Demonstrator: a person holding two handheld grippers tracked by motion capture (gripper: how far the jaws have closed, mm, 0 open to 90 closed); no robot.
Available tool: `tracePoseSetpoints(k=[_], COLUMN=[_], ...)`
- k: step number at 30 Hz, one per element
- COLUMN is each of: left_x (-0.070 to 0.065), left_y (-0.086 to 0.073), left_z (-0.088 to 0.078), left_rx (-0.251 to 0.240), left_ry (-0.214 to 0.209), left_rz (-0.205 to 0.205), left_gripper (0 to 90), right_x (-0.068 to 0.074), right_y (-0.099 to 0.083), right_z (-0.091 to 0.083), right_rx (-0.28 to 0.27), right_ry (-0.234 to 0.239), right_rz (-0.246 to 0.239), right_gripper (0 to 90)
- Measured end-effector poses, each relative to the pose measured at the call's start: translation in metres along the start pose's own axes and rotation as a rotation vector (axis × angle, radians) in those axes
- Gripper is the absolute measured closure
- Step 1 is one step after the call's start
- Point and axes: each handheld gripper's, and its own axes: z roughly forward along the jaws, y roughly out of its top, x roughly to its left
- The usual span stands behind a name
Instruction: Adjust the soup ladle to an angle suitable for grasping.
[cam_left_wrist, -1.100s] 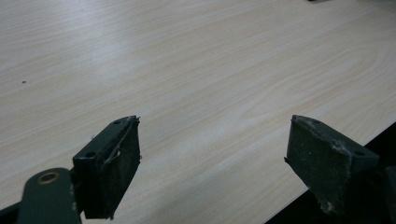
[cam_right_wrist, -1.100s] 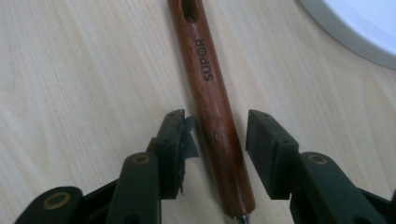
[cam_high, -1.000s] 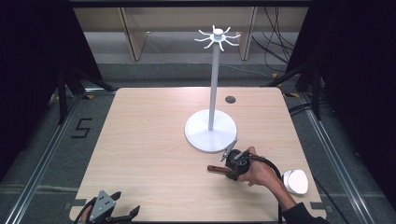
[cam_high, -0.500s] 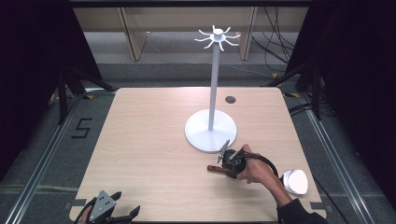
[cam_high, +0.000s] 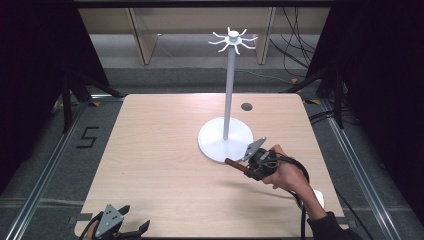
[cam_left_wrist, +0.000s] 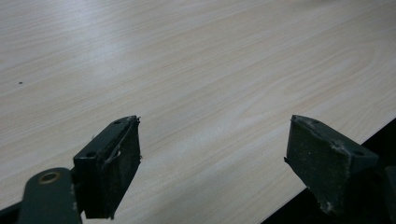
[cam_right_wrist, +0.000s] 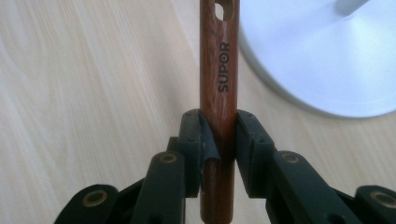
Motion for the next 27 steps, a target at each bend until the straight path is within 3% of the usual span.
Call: tracePoseSetpoints(k=[1, 2, 3, 5, 6, 8, 9, 10, 11, 17, 18, 20, 21, 23, 27], left_x=[0.001, -0.001, -0.001, 0.0, -0.001, -0.001, -0.001, 0.0, 0.0, 0.0, 0.0, 0.0, 0.001, 0.0, 0.0], left_y=[0.0, 0.0, 0.0, 0.0, 0.0, 0.0, 0.0, 0.0, 0.0, 0.0, 0.0, 0.0, -0.001, 0.0, 0.0], left_z=[-0.001, 0.0, 0.0, 0.0, 0.0, 0.0, 0.0, 0.0, 0.0, 0.0, 0.0, 0.0, 0.0, 0.0, 0.0], left_rx=[0.005, -0.002, -0.002, 0.004, 0.002, -0.001, -0.001, 0.001, 0.002, 0.001, 0.0, -0.001, 0.021, 0.002, 0.008], left_ry=[0.0, 0.007, 0.007, 0.001, 0.006, 0.005, 0.005, -0.001, 0.005, 0.002, 0.004, -0.001, 0.009, -0.001, 0.003], left_rz=[0.004, -0.021, -0.021, -0.003, -0.015, -0.018, -0.007, 0.001, -0.015, 0.0, -0.019, -0.003, 0.008, 0.0, -0.01], left_gripper=[17.1, 17.0, 17.0, 17.0, 17.0, 17.0, 17.0, 17.0, 17.0, 17.0, 17.0, 17.0, 17.0, 17.0, 17.0], right_x=[-0.003, -0.007, -0.009, -0.011, -0.013, -0.015, -0.015, -0.016, -0.02, -0.023, -0.025, -0.025, -0.026, -0.026, -0.028], right_y=[-0.002, -0.006, -0.008, -0.01, -0.015, -0.017, -0.02, -0.022, -0.026, -0.033, -0.034, -0.037, -0.038, -0.039, -0.043], right_z=[-0.005, -0.018, -0.021, -0.026, -0.039, -0.042, -0.048, -0.052, -0.06, -0.082, -0.085, -0.092, -0.096, -0.104, -0.118], right_rx=[-0.025, -0.075, -0.113, -0.132, -0.175, -0.193, -0.21, -0.23, -0.279, -0.358, -0.388, -0.414, -0.43, -0.462, -0.567], right_ry=[0.002, 0.007, -0.004, -0.007, -0.006, -0.008, -0.014, -0.019, -0.048, -0.04, -0.055, -0.051, -0.06, -0.065, -0.069], right_rz=[-0.005, 0.039, 0.024, 0.036, 0.074, 0.077, 0.104, 0.1, 0.089, 0.13, 0.138, 0.138, 0.134, 0.134, 0.162], right_gripper=[74.2, 74.2, 74.2, 74.2, 74.2, 74.3, 74.2, 74.3, 74.3, 74.3, 74.3, 74.3, 74.3, 74.3, 74.4])
